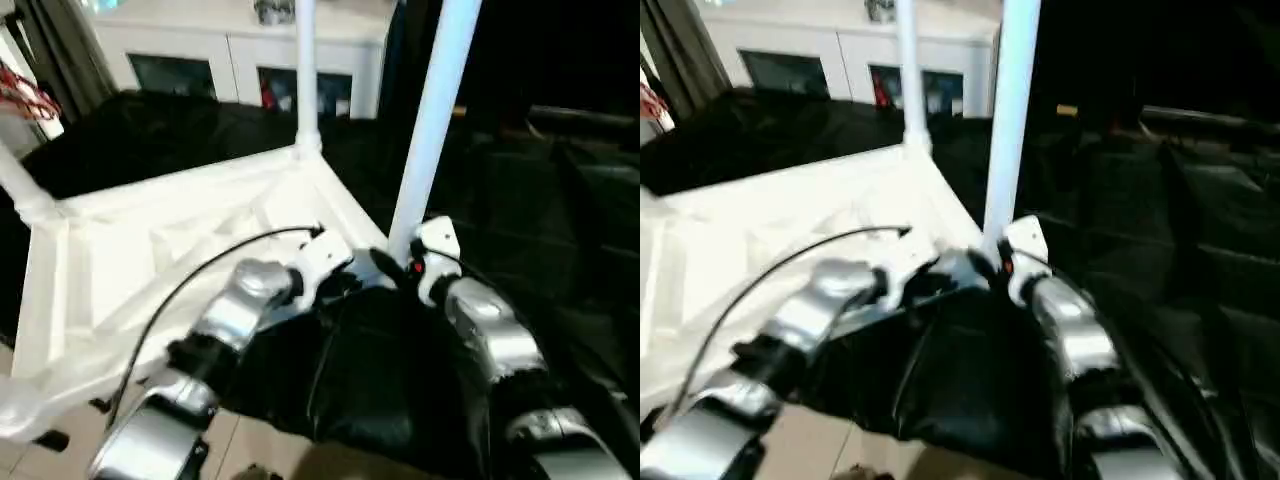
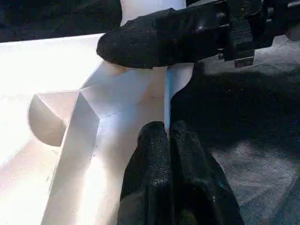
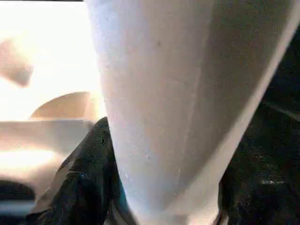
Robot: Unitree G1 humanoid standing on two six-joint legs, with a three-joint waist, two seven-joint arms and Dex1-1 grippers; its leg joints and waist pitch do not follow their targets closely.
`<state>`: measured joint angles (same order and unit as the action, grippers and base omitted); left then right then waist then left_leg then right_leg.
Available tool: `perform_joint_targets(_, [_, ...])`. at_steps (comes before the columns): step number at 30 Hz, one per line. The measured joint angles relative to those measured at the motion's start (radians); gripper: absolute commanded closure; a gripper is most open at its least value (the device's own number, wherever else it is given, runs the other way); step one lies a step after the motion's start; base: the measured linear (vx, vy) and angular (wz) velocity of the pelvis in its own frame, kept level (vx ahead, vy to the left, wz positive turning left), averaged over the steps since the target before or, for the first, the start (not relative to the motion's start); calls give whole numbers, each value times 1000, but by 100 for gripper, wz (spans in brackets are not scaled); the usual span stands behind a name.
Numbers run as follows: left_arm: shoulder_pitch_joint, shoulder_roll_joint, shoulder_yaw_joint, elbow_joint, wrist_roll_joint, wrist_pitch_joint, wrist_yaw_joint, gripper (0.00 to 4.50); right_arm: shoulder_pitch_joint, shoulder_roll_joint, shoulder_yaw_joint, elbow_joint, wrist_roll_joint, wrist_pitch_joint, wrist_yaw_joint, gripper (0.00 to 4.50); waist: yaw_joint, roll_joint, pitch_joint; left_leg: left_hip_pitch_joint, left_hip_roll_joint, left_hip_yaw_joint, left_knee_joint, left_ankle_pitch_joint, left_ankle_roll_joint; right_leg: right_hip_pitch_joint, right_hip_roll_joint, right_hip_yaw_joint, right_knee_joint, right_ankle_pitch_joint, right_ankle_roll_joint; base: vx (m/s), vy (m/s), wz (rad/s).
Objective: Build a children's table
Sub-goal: Rotate leg to tighten
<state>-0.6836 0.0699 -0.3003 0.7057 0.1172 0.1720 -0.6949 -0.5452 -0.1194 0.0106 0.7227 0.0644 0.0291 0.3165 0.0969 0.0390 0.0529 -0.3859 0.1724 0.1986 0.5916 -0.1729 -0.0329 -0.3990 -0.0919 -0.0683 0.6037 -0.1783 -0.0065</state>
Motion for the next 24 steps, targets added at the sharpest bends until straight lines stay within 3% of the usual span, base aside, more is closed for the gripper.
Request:
perform_joint_targets(2, [-11,-5,1,22,9,-16,14,450,0,7,-3,2,-8,-9,-4,121,1,0,0,0,0,0,0,0,0,0,0,0,0,0,0,0,0,0])
perform_joint_targets(8, [-26,0,17,64,9,-50,12,450,0,11,-3,22,-15,-45,28,53,-5,0,0,0,0,0,0,0,0,-1,0,0,0,0,0,0,0,0])
perform_joint_targets(15, [23,64,9,-16,-20,-75,-149,450,2,-84,62,18,-28,-111,215,53,-1,0,0,-2,1,0,-1,0,0,-3,0,-1,3,-1,1,0,0,0])
perform_joint_targets(19, [48,100,9,-53,-33,-91,-214,450,3,-124,65,24,-27,-144,299,53,1,0,0,-2,1,0,0,0,0,-4,0,-1,4,-1,2,0,0,0])
perform_joint_targets(24, [87,143,7,-116,-64,-83,-318,450,37,-188,81,-20,32,-145,537,53,7,0,0,-2,2,1,0,0,1,-5,0,-1,5,-2,3,0,0,0])
